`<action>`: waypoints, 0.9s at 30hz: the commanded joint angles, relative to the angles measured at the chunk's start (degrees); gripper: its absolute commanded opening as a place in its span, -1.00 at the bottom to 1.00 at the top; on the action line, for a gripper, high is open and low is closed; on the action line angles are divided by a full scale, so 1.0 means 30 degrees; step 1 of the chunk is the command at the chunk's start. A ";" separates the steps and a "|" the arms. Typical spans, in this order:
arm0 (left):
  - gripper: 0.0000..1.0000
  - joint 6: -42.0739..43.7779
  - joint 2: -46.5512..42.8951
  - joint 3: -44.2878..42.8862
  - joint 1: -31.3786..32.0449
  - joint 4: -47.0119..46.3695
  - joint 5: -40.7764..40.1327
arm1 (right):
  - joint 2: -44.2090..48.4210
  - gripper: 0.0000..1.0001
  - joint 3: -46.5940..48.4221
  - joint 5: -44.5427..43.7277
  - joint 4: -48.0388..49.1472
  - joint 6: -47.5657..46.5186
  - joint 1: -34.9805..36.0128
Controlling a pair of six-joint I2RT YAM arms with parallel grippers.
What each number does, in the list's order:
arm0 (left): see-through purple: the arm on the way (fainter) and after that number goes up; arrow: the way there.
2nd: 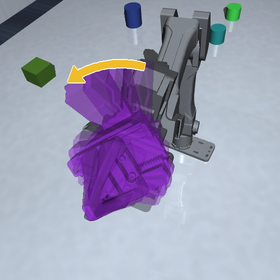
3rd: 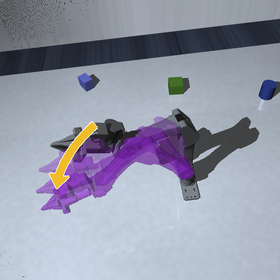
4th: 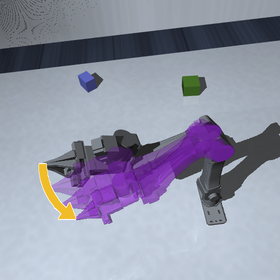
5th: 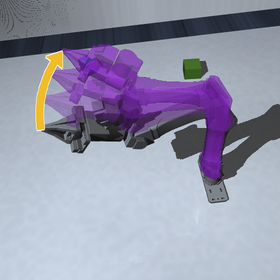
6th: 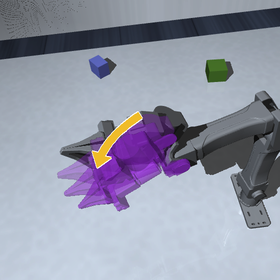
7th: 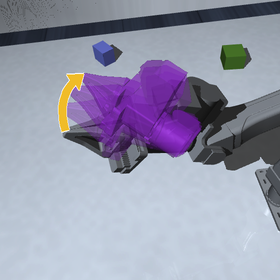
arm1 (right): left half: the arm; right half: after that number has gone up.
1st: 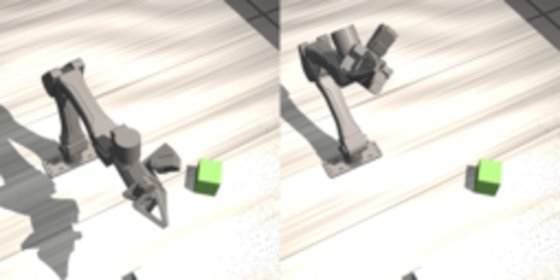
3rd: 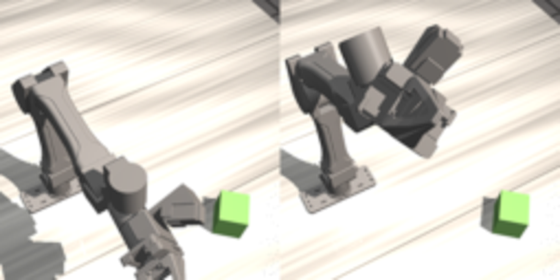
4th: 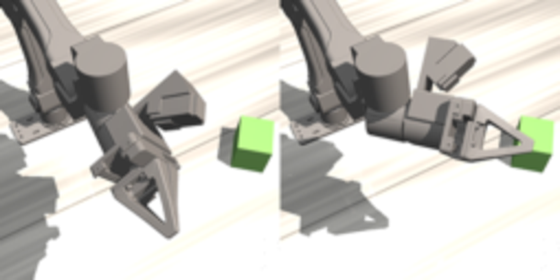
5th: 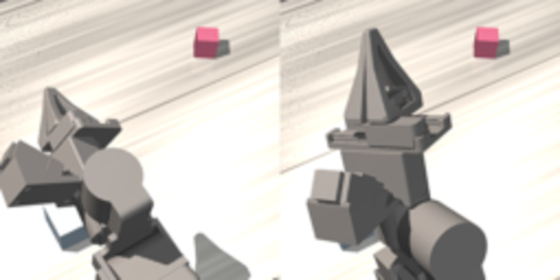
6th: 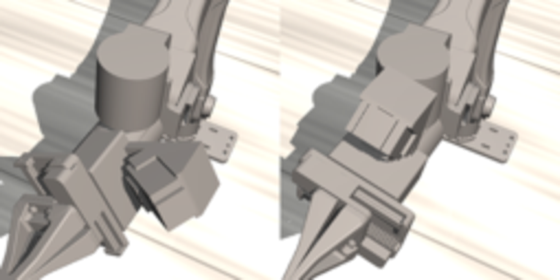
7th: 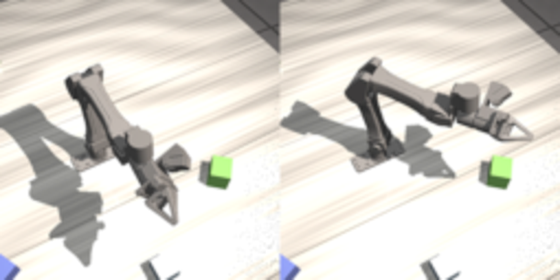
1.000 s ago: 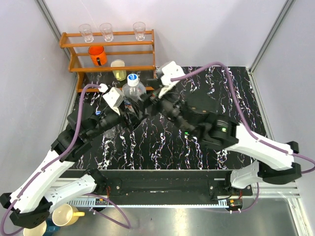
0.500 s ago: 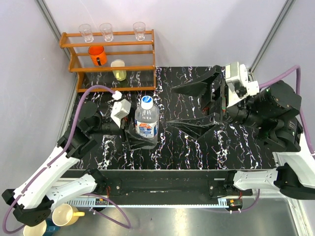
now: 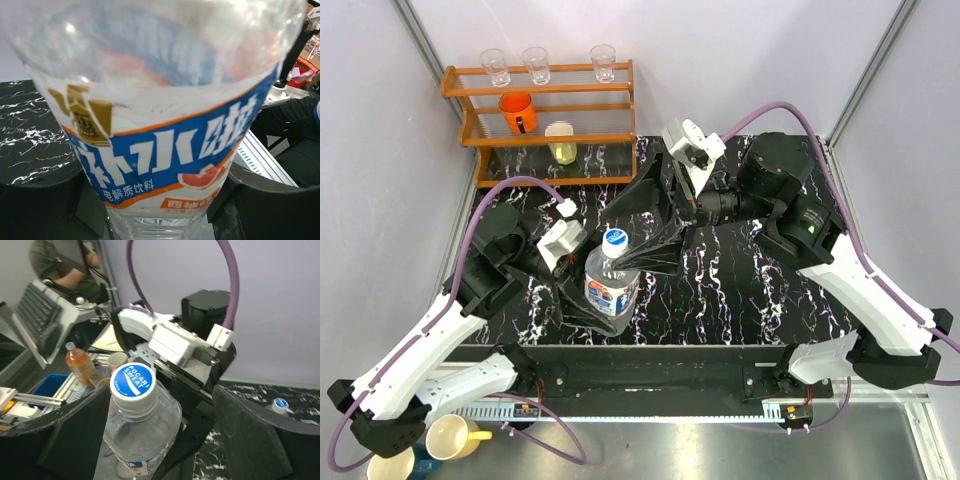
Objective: Screw on the bottle caps
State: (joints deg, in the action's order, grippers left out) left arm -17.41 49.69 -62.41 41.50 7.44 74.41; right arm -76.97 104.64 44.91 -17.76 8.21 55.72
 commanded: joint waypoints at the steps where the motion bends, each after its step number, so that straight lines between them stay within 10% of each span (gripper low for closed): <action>1: -0.28 0.0090 -0.0128 -0.0143 -0.0004 -0.1602 0.1358 | 0.0198 0.81 -0.0425 0.3076 0.3602 0.2125 -0.0205; 18: -0.28 0.0735 -0.0275 0.0004 -0.0033 -0.1221 -0.0663 | -0.0388 0.39 -0.1013 0.4543 0.6944 0.4617 -0.0176; 27: -0.28 0.1435 -0.0450 0.0149 -0.0121 -0.0491 -0.1482 | -0.0506 -0.31 -0.1129 0.4544 0.7120 0.4852 -0.0205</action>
State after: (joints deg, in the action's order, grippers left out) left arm -15.38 49.45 -62.22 41.56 6.63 73.06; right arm -78.98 101.51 56.60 1.15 21.26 55.27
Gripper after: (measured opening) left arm 0.651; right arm 0.412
